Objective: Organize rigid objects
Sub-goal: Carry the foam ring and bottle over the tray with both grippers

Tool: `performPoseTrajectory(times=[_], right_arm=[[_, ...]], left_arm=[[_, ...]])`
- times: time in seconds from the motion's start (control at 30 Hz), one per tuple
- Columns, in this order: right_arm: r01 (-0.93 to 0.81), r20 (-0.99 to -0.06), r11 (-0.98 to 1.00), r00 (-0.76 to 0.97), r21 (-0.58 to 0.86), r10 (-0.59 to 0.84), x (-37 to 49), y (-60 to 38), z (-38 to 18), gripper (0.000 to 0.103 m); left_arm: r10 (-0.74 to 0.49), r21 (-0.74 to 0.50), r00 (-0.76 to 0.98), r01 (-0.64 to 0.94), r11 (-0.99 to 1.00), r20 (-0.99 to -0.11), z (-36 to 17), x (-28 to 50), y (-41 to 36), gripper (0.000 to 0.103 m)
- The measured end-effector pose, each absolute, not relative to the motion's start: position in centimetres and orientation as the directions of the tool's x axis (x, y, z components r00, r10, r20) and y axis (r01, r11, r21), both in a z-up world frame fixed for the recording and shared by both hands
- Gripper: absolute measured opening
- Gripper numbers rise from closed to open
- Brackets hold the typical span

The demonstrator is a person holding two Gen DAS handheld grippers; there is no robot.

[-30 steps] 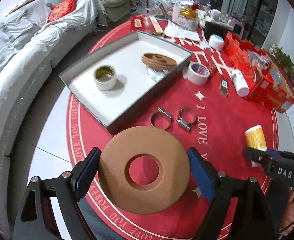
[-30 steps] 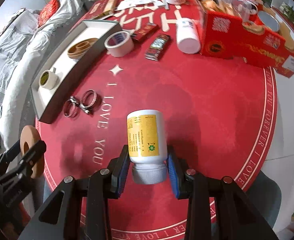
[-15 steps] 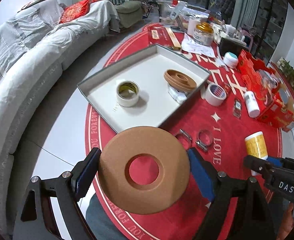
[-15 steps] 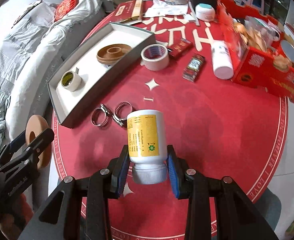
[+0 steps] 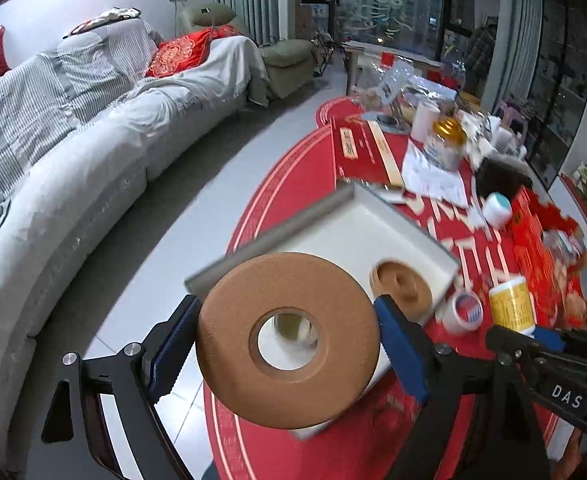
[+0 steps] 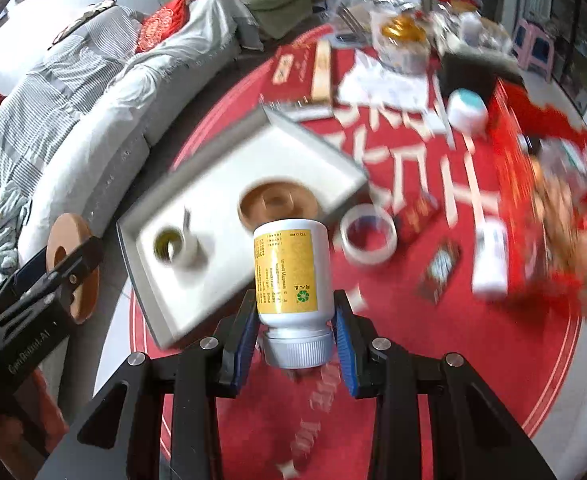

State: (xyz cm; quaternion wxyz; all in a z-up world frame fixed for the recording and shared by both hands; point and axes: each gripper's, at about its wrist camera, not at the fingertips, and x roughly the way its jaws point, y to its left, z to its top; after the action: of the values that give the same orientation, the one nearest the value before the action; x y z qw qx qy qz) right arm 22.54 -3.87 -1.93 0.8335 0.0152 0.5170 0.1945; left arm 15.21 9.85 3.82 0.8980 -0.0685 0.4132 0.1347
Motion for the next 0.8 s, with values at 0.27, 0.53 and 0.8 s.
performPoseTrajectory(times=[0.27,0.53,0.8], right_arm=[[-0.334,-0.842,0.918,0.414,0.212,0.345,28.4,-0.4,-0.8,0.037],[-0.327,-0.863,0.917,0.368,0.229,0.347,31.0,1.4,-3.7,0.037],[-0.332,-0.871,0.916,0.351,0.226,0.343,31.7,1.8,-4.8,0.037]], left_arm=[[0.209,0.013,0.579,-0.324,0.946,-0.788,1.2,20.0,10.9,0.088],[0.215,0.030,0.546,-0.329,0.944,-0.810,-0.9,21.9,11.3,0.088],[0.212,0.032,0.529,-0.329,0.944,-0.822,-1.9,22.7,11.5,0.088]])
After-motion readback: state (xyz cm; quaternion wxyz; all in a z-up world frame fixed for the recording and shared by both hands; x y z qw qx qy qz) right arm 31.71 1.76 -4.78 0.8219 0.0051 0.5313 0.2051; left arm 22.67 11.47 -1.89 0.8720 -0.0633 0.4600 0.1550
